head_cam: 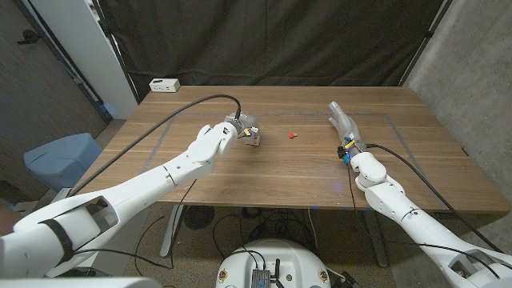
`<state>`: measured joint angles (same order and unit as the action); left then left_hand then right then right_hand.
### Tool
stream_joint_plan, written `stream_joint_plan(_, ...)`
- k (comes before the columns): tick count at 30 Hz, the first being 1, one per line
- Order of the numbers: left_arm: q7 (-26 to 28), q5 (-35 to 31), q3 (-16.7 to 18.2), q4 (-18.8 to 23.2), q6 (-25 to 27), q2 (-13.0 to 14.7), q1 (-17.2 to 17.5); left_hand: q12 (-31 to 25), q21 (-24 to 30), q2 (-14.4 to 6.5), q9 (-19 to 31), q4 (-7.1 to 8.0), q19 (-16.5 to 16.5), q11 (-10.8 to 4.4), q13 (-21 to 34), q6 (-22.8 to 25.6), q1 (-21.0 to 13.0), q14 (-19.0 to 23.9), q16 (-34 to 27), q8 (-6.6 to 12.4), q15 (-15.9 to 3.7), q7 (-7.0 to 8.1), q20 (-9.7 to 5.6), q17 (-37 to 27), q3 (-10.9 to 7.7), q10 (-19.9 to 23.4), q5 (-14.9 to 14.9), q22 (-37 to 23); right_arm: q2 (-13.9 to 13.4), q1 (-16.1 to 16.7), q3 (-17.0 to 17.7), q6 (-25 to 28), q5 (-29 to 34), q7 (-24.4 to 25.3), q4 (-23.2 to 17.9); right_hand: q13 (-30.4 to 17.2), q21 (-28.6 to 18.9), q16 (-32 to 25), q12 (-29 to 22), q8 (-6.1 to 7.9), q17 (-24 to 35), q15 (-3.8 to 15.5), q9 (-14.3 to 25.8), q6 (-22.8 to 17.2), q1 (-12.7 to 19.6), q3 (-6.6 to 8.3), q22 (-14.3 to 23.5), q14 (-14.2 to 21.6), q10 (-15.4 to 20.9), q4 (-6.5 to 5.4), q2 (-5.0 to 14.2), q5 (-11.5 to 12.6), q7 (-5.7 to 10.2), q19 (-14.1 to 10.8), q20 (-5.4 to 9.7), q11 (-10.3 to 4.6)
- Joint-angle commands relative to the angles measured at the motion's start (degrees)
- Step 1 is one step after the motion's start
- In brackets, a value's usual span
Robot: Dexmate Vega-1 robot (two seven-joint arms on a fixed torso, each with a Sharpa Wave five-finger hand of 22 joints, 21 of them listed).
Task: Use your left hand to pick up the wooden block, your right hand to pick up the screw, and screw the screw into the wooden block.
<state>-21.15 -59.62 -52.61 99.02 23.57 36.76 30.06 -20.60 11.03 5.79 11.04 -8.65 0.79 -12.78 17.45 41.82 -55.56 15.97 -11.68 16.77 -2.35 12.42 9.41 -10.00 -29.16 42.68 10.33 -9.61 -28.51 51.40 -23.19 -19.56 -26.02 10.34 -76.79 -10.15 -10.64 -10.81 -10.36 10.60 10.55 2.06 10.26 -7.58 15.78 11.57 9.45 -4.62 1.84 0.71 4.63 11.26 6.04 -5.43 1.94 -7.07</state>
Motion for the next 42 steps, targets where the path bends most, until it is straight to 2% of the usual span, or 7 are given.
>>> stream_joint_plan(1,0.89,0.70,1.10,1.81,1.56,-0.16,0.87,-0.23,0.03,-0.17,0.14,-0.06,-0.25,0.08,0.32,0.75,-0.36,0.59,-0.38,0.53,-4.22,-0.06,0.28,-0.26,0.34,0.78,-0.31,-0.19,-0.69,0.24,0.24,0.35,0.27,0.21,-1.06,-0.18,-0.29,-0.34,-0.37,0.37,0.07,1.64,0.13,-0.35,-0.21,0.01,0.29,0.26,0.35,0.25,0.60,0.29,0.05,-0.12,0.44,-0.17)
stream_joint_plan(8,1.89,2.34,2.43,3.42,2.94,-0.22,1.95,-0.38,0.03,-0.34,0.13,0.03,-0.51,0.08,0.49,1.71,-0.28,1.06,-0.39,0.68,-4.41,-0.08,0.21,-0.28,0.55,1.56,-0.32,-0.19,-1.60,0.60,0.32,1.23,0.73,0.44,-2.55,-0.18,-0.30,-0.34,-0.44,0.44,0.07,1.61,0.13,-0.58,-0.26,0.03,0.29,0.27,0.59,0.31,0.64,0.29,0.00,-0.14,0.45,0.03)
stream_joint_plan(31,9.84,16.54,7.70,6.15,6.56,-1.27,5.28,-0.42,0.04,-0.37,0.10,0.07,-0.93,0.09,0.72,3.18,-0.13,1.65,-0.33,0.85,-4.25,-0.06,0.25,-0.30,0.99,2.49,-0.34,-0.20,-5.87,0.36,0.16,6.49,2.45,-0.54,-8.32,-0.19,-0.33,-0.23,-0.35,0.39,0.08,1.51,0.14,-0.65,-0.40,0.08,0.29,0.00,0.55,0.45,0.73,0.28,0.02,-0.25,0.52,-0.06)
stream_joint_plan(42,16.65,25.65,10.41,6.53,4.06,-1.03,7.14,-0.38,0.12,-0.22,0.07,-0.04,-1.38,0.08,0.85,3.73,-0.22,2.47,-0.47,0.82,-4.44,-0.05,0.27,-0.30,1.24,2.89,-0.30,-0.21,-8.96,0.23,0.25,9.37,2.96,-2.28,-11.34,-0.20,-0.37,-0.10,-0.21,0.33,0.02,1.45,0.13,-0.61,-0.12,0.30,0.28,-0.31,0.22,0.75,0.94,0.32,0.14,-0.43,0.63,-0.06)
